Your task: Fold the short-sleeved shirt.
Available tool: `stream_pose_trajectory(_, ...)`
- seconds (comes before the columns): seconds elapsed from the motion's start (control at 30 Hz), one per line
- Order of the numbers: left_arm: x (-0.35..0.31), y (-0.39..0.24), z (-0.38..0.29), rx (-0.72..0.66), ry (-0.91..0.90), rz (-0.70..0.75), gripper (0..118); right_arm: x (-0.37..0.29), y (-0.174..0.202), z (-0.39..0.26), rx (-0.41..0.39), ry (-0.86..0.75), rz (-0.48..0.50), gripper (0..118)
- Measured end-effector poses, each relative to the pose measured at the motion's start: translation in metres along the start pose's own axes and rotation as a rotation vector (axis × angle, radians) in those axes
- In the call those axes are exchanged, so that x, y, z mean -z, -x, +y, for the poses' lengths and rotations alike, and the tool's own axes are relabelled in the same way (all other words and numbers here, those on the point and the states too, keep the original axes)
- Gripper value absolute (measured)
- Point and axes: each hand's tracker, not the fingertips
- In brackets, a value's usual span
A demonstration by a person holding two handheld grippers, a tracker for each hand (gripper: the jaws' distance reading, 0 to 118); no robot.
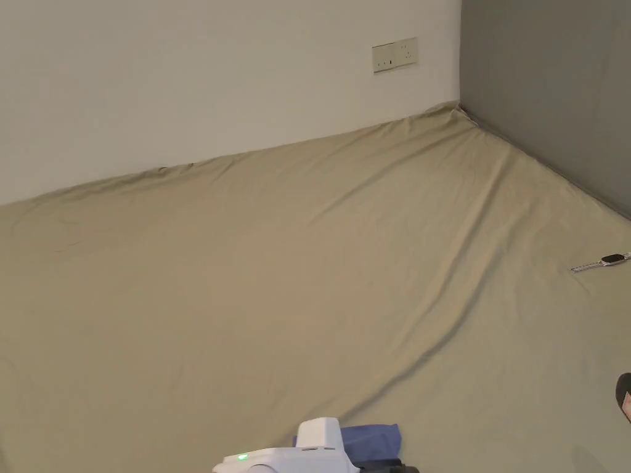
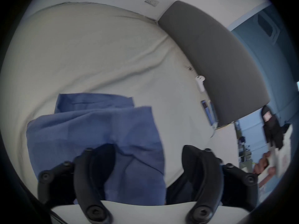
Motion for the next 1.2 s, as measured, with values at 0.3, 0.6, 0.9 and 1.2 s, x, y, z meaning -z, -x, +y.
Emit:
stream_pose_trajectory(0.3,-0.073,0.012,-0.002,0.186,-0.16,0.204,0,0.008,-0.002,-0.002,0.026,0.006,0.013,2)
stream_pose_trajectory(0.6,0.042,-0.016,-0.049,0.257,0.043,0.181,0,0.014,0.012,-0.008,-0.017,0.05,0.05,2)
stream_pose_trajectory(0.9,-0.021,-0.004,-0.021,0.106,-0.113,0.092,0,0.051,0.053,-0.015,-0.101,0.269,0.23,2)
stream_pose_trajectory(1.2,-0.113,0.076,-0.032,-0.128,-0.3,0.172,0,0.149,0.12,-0.085,-0.101,0.778,0.46,2)
